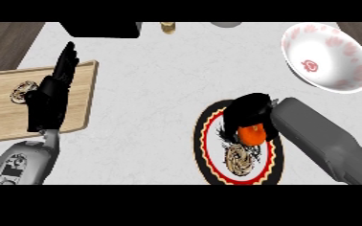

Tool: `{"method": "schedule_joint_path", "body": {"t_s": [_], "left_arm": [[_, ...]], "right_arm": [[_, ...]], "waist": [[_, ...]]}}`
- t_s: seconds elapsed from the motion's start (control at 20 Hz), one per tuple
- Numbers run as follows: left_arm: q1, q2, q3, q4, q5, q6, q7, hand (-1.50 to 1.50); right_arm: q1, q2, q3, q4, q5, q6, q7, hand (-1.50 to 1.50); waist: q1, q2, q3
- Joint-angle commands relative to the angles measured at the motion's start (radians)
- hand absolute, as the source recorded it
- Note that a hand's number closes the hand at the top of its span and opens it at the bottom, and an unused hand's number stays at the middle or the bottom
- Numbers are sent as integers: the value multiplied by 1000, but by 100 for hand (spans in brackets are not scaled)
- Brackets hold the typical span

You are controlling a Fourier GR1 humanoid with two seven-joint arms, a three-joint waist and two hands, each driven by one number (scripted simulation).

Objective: Pick the squash from the plate and place it in the bowl

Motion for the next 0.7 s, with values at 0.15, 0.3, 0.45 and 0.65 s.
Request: {"method": "schedule_joint_path", "body": {"t_s": [0.15, 0.3, 0.45, 0.65], "left_arm": [[26, -6, 5, -40, -23, -9, 19, 0], [13, -39, 3, 4, -34, 3, -15, 0], [-9, -14, 29, 8, -18, -26, 17, 0], [36, -12, 61, 29, -23, -4, -4, 0]], "right_arm": [[32, 47, -6, 85, 46, -55, -176, 150], [13, 61, -35, 84, 11, -24, -199, 150], [48, 16, -29, 3, -3, -20, -221, 150], [252, -69, -60, -183, -38, -60, 73, 150]], "waist": [[-1, 3, 3], [-6, 5, 3], [-17, 0, 3], [-71, -15, 1]]}}
